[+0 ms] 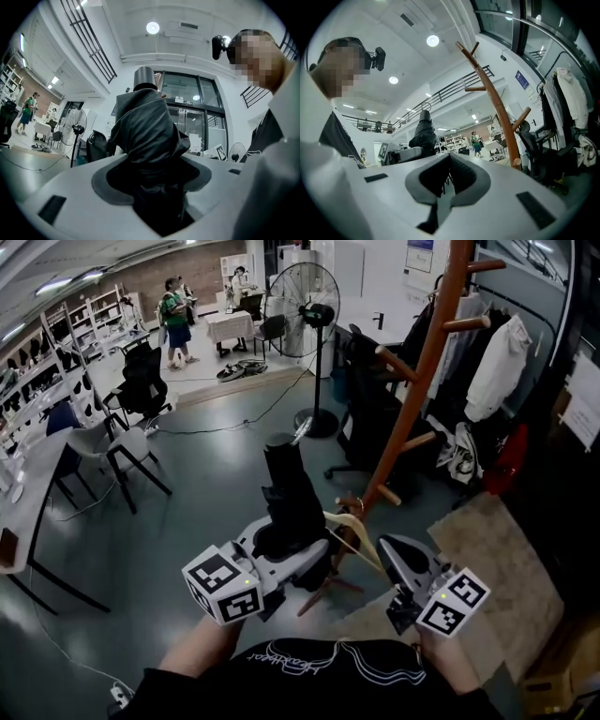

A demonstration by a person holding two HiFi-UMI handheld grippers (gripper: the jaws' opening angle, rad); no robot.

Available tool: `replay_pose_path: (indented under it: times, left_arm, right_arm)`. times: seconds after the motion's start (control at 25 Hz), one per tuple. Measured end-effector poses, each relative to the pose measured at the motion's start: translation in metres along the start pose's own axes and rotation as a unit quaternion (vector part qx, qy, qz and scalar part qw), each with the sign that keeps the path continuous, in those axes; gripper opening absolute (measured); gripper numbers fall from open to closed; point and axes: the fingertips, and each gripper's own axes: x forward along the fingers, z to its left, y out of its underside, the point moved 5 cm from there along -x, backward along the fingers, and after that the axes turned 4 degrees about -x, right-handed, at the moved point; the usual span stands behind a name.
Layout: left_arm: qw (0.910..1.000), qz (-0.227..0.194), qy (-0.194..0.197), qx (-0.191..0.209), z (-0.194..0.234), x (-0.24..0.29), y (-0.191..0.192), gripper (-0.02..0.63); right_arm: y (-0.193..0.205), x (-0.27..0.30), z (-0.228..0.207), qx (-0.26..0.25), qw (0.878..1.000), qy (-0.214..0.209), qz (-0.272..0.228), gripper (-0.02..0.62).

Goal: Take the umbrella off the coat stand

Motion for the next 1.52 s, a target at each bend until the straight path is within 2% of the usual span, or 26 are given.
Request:
replay_pose_path:
  times: [0.24, 0.56, 0.84, 1.16, 1.52]
  left_arm:
    - [0.9994, 0.014, 0.009, -0.030, -0.008, -0.033, 0.021, 0.255]
    - [0.9982, 0.033, 0.036, -0.036, -0.022, -0.058, 0.034, 0.255]
    - [0.9973, 0.045, 0.039, -0.043, -0.020, -0.066, 0.047, 0.255]
    - [0.9954, 0.056, 0.040, -0.067, -0.011, -0.075, 0.055, 0.255]
    - [0.9960, 0.056, 0.039, -0.058, -0.011, -0.081, 0.055, 0.255]
  right_arm:
    - [0.016, -0.001, 0.031, 0.007, 1.000, 0.018, -0.003, 0.002]
    - [0.031, -0.002, 0.062, 0.012, 0.999, 0.030, -0.013, 0.002]
    - [0.041, -0.006, 0.065, 0.016, 0.999, 0.039, -0.017, 0.002]
    - [0.055, 0.002, 0.065, 0.045, 0.998, 0.050, -0.002, 0.002]
    - [0.053, 0.006, 0.073, 0.035, 0.998, 0.051, 0.002, 0.002]
